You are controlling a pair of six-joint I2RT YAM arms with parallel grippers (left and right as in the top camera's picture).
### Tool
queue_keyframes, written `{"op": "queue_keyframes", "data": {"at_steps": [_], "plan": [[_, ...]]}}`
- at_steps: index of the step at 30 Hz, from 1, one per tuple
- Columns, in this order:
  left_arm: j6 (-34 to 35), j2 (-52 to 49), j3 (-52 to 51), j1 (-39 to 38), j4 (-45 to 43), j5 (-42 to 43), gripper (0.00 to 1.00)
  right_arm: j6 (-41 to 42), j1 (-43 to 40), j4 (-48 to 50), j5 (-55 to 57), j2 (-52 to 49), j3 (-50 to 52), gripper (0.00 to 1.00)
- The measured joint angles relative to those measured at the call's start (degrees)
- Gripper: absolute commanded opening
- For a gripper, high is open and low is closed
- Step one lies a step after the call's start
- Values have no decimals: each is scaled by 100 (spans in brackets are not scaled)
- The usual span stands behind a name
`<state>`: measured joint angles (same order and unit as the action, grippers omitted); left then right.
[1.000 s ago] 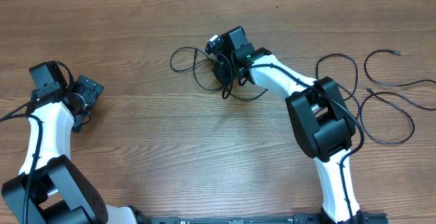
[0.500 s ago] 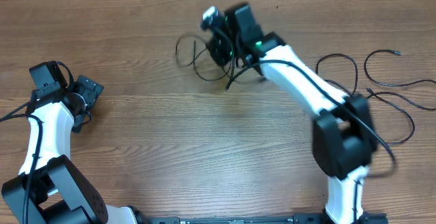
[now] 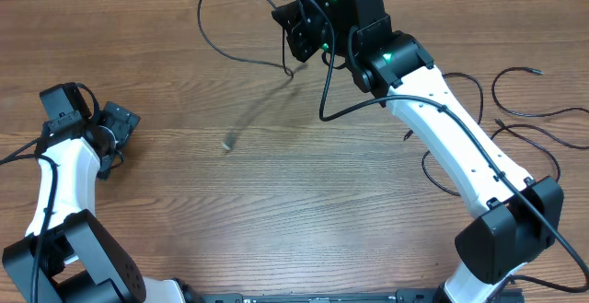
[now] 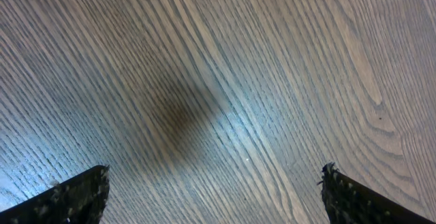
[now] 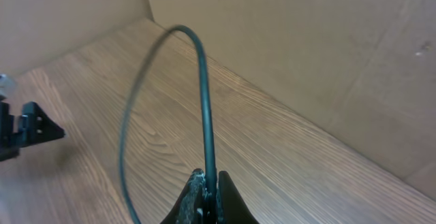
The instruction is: Untangle cables
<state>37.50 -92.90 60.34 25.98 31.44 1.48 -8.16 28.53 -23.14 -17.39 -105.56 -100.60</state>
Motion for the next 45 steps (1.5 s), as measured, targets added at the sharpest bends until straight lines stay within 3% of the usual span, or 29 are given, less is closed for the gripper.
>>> {"op": "queue_keyframes", "data": {"at_steps": [4,8,13,16,23,31,38,45], "plan": [[0,0,-2,0,0,0,100,560,-9,190,-127,-4,0,4],[0,0,-2,0,-2,0,99,1488,-138,925,-1051,-4,0,4],[0,0,0,0,-17,2,99,3633,-570,1628,-2291,-4,0,4],[0,0,0,0,-17,0,100,4266,-833,1550,-2485,-4,0,4],[0,0,0,0,-17,0,99,5051,-1552,-264,-1803,-31,-17,4],[0,0,0,0,-15,2,99,5532,-2028,-417,-2345,-42,-17,4],[0,0,0,0,-17,4,99,5702,-2586,-1185,-2157,-44,-17,4],[0,0,0,0,-17,4,99,5761,-3298,-2321,-549,-44,-17,4]]}}
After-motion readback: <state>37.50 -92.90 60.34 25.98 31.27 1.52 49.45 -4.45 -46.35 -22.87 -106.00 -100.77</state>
